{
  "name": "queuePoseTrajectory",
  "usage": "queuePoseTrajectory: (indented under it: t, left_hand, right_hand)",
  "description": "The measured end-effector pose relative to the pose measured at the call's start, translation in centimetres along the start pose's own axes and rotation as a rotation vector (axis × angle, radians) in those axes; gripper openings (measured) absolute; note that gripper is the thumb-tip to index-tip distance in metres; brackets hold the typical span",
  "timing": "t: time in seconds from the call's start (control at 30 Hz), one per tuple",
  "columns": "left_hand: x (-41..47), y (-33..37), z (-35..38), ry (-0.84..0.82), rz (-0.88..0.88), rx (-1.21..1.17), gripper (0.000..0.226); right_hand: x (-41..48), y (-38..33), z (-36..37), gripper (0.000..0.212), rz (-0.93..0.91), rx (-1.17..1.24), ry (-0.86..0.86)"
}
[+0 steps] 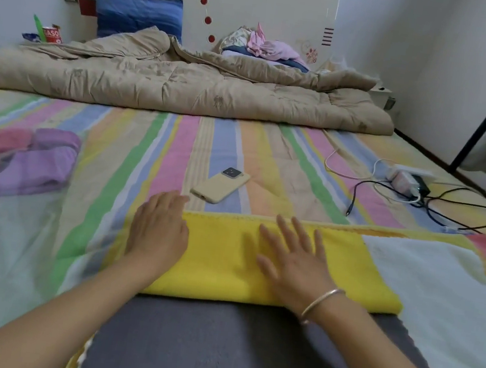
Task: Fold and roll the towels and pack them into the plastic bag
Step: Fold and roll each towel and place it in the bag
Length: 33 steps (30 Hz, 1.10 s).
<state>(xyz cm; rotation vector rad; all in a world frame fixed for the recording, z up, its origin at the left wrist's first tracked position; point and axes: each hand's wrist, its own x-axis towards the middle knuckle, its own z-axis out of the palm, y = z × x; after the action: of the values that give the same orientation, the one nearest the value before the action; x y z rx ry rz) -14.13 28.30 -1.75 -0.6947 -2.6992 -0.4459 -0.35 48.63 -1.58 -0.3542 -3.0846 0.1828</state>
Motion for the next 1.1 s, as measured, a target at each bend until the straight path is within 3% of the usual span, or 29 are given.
queuePoseTrajectory:
  t: [0.07, 0.13, 0.23, 0.3, 0.4, 0.47, 0.5, 0.57, 0.63, 0.73, 0.8, 0.87, 0.93, 1.03, 1.1]
  left_hand:
    - [-1.8, 2.9, 0.4, -0.158, 0.098, 0.013, 0.055]
    - [-3.4, 4.8, 1.4, -0.313, 0.148, 0.077, 0.059]
    - [-4.1, 4.7, 2.6, -0.36, 0.14, 0.102, 0.07]
    - [-4.5, 4.2, 3.0, -0.328, 0.147, 0.112, 0.087]
    - [-5.0, 4.5, 3.1, -0.303, 0.147, 0.11, 0.092]
    - [-5.1, 4.5, 3.1, -0.29, 0.149, 0.101, 0.091]
    - [-5.1, 4.4, 3.0, -0.283, 0.155, 0.087, 0.091]
    - [-5.1, 4.0, 2.8, -0.281, 0.178, 0.046, 0.092]
    - [-5.3, 3.0, 2.3, -0.299, 0.243, 0.042, 0.098]
    - [-5.7, -0.1, 1.8, -0.318, 0.312, 0.069, 0.1]
    - [-6.0, -2.4, 1.5, -0.322, 0.259, 0.059, 0.1]
    - [-6.2, -3.6, 1.3, -0.33, 0.183, 0.039, 0.105]
    - [-6.3, -3.6, 1.3, -0.339, 0.149, 0.056, 0.11]
    - [-6.2, -2.8, 1.2, -0.294, 0.136, 0.109, 0.103]
    - [-6.4, -2.3, 0.7, -0.172, 0.159, 0.003, 0.086]
  right_hand:
    - [-2.5, -2.0, 1.2, 0.114, -0.021, 0.041, -0.14]
    - [-4.1, -1.3, 2.1, 0.115, 0.061, 0.035, -0.156]
    - [-5.4, 2.1, 0.9, 0.082, 0.336, 0.016, -0.177]
    - [-6.6, 4.0, -0.2, 0.076, 0.474, -0.025, -0.182]
    - [-8.8, 4.4, -1.5, 0.064, 0.541, -0.003, 0.076]
    - [-9.9, 3.6, -2.4, 0.045, 0.58, 0.278, 0.298]
    - [-10.2, 3.0, -3.0, 0.037, 0.63, 0.539, 0.302]
    - [-10.6, 1.9, -3.4, 0.036, 0.748, 1.131, 0.125]
    - [-10.8, 1.2, -3.2, 0.048, 0.801, 1.521, -0.027]
    - [-10.8, 1.5, -3.0, 0.069, 0.814, 1.856, 0.064]
    - [-10.3, 1.6, -2.9, 0.073, 0.835, 1.968, 0.103]
    - [-9.3, 1.2, -2.6, 0.07, 0.874, 1.964, 0.149]
    - [-8.2, 0.5, -2.2, 0.066, 0.905, 1.804, 0.234]
    - [-7.0, -0.4, -2.1, 0.069, 0.957, 1.311, 0.311]
    - [-6.5, -1.3, -2.2, 0.07, 0.879, 0.908, 0.334]
